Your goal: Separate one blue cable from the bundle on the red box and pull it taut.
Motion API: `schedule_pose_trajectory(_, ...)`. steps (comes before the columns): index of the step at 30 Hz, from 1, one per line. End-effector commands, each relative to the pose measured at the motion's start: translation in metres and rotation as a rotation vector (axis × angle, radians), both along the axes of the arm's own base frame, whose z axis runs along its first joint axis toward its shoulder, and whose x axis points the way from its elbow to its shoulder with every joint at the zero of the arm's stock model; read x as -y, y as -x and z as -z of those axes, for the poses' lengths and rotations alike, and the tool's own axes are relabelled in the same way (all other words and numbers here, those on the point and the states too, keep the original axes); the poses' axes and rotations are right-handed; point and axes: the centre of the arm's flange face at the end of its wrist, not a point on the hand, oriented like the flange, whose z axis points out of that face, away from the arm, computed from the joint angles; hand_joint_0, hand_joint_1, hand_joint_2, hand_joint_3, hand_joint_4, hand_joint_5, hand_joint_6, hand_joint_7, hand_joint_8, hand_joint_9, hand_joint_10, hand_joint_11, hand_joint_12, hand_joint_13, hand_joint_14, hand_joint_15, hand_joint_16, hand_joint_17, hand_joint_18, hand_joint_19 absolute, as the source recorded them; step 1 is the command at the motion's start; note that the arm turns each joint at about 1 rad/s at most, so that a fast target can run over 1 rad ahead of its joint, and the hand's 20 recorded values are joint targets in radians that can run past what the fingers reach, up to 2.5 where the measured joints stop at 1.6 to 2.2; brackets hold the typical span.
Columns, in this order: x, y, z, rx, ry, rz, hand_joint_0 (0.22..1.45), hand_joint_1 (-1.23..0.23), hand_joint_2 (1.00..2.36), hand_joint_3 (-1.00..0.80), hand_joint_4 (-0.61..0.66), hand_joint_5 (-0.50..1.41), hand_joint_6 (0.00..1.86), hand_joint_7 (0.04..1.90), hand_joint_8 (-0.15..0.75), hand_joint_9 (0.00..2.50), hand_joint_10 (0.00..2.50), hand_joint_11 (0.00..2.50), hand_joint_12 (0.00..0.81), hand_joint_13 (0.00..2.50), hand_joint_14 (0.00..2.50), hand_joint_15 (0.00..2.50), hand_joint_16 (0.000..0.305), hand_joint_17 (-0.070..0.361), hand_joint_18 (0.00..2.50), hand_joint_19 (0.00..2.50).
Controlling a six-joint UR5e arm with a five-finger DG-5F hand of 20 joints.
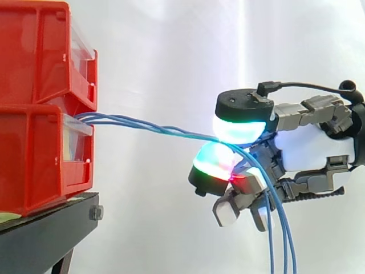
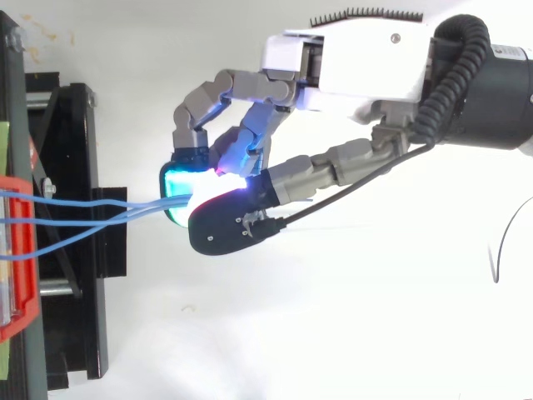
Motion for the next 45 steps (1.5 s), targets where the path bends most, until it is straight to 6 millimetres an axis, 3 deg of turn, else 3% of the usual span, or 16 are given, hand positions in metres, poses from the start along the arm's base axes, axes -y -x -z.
schedule_pose_trajectory(1, 0.0, 0.0, 0.0, -0.004, -0.002, 0.0, 0.63, -0.78, 1.02, -0.08, 0.12, -0.17, 0.86, 1.0, 0.383, 1.02, 0.02, 0.99, 0.414, 0.88, 0.01, 0.55, 0.053, 0.12, 0.95, 0.69)
schedule_pose_trajectory(6, 0.0, 0.001, -0.001, -0.005, -0.008, 0.001, 0.66, -0.85, 1.02, -0.14, 0.1, -0.18, 0.87, 0.92, 0.347, 0.96, 0.02, 1.01, 0.388, 0.84, 0.02, 0.55, 0.049, 0.109, 0.9, 0.69)
schedule_pose_trajectory(9, 0.0, 0.002, -0.003, -0.01, -0.009, 0.001, 0.69, -0.92, 1.02, -0.16, 0.1, -0.19, 0.88, 0.96, 0.344, 0.95, 0.02, 1.02, 0.386, 0.83, 0.02, 0.55, 0.048, 0.109, 0.91, 0.67)
schedule_pose_trajectory(16, -0.001, 0.008, -0.011, -0.028, -0.023, 0.001, 0.75, -0.93, 1.02, -0.2, 0.08, -0.2, 0.89, 0.95, 0.327, 0.91, 0.02, 1.0, 0.377, 0.82, 0.02, 0.55, 0.047, 0.106, 0.89, 0.67)
schedule_pose_trajectory(21, -0.005, 0.012, -0.008, -0.06, -0.06, -0.001, 0.81, -0.92, 1.0, -0.45, 0.14, -0.21, 0.89, 0.95, 0.32, 0.88, 0.02, 0.98, 0.374, 0.81, 0.01, 0.54, 0.046, 0.104, 0.88, 0.66)
schedule_pose_trajectory(23, -0.006, 0.012, -0.007, -0.065, -0.072, -0.001, 0.77, -0.93, 1.0, -0.5, 0.15, -0.21, 0.89, 0.96, 0.318, 0.88, 0.02, 1.0, 0.375, 0.81, 0.02, 0.53, 0.046, 0.104, 0.9, 0.63)
schedule_pose_trajectory(28, -0.009, 0.013, -0.008, -0.073, -0.077, -0.004, 0.61, -0.82, 1.0, -0.5, 0.19, -0.19, 0.88, 0.97, 0.345, 0.93, 0.02, 0.98, 0.383, 0.83, 0.02, 0.55, 0.047, 0.105, 0.91, 0.67)
schedule_pose_trajectory(30, -0.011, 0.012, -0.007, -0.074, -0.081, -0.007, 0.55, -0.71, 1.0, -0.5, 0.21, -0.18, 0.87, 1.0, 0.365, 0.97, 0.02, 0.97, 0.392, 0.85, 0.01, 0.55, 0.049, 0.11, 0.92, 0.7)
schedule_pose_trajectory(38, -0.015, 0.012, -0.006, -0.075, -0.081, -0.011, 0.57, -0.57, 1.0, -0.5, 0.2, -0.15, 0.85, 1.06, 0.379, 1.05, 0.02, 0.95, 0.395, 0.88, 0.01, 0.56, 0.049, 0.111, 0.94, 0.73)
schedule_pose_trajectory(41, -0.015, 0.012, -0.008, -0.071, -0.081, -0.01, 0.61, -0.61, 1.01, -0.44, 0.19, -0.15, 0.85, 1.07, 0.375, 1.05, 0.02, 0.95, 0.392, 0.88, 0.02, 0.55, 0.048, 0.109, 0.95, 0.74)
schedule_pose_trajectory(45, -0.015, 0.012, -0.009, -0.069, -0.081, -0.009, 0.6, -0.72, 1.02, -0.22, 0.18, -0.15, 0.86, 1.09, 0.394, 1.11, 0.02, 1.01, 0.405, 0.93, 0.01, 0.56, 0.051, 0.115, 1.03, 0.72)
